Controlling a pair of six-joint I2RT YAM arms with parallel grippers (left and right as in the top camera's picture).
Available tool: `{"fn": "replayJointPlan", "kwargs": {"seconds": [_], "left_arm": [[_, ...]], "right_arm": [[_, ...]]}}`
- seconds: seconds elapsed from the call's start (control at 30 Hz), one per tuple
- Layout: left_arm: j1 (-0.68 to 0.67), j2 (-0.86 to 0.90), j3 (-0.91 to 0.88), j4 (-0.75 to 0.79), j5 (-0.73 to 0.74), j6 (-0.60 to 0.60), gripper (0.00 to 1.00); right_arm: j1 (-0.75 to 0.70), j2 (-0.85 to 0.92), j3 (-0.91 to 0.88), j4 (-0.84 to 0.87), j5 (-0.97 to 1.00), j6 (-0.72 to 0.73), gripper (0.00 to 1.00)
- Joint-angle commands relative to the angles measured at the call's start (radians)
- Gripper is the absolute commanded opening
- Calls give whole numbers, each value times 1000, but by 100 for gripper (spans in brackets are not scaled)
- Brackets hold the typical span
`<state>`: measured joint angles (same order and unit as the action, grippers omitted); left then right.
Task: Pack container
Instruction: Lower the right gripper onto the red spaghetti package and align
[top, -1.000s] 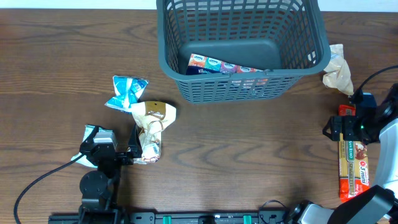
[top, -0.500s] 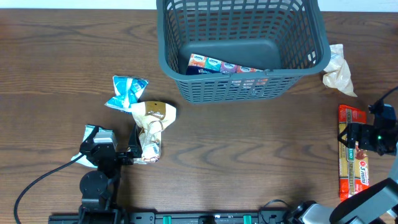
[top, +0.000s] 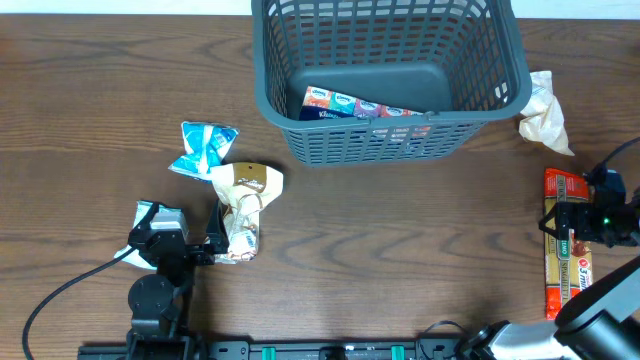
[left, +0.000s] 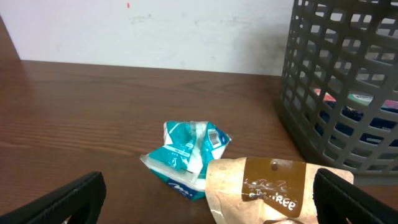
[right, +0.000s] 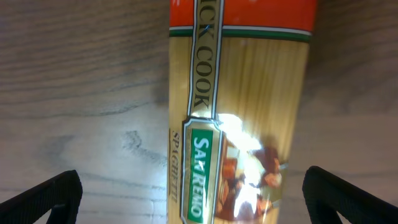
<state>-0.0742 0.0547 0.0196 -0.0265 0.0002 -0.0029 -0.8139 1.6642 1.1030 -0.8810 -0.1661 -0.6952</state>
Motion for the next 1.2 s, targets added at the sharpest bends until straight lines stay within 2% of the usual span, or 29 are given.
{"fn": "replayJointPlan", "kwargs": {"seconds": [0.0,0.37,0.53,0.7,0.9,1.17], "left_arm": [[-3,-7,-16,-45,-19,8,99],[-3,-7,-16,-45,-19,8,99],[-3,-7,-16,-45,-19,8,99],[-3,-7,-16,-45,-19,8,99],[-3,-7,-16,-45,-19,8,99],[-3,-7,-16,-44,-19,8,99]], "right_arm": [[-8,50,-8,18,-18,-44,95],[-17,128,-8,68,-3,-107,95],[-20,131,-8,76,78,-105,89],[-24,132,-8,89,202,-49,89],[-26,139,-12,89,207,-15,88],[-22,139,-118,175,190,32,92]]}}
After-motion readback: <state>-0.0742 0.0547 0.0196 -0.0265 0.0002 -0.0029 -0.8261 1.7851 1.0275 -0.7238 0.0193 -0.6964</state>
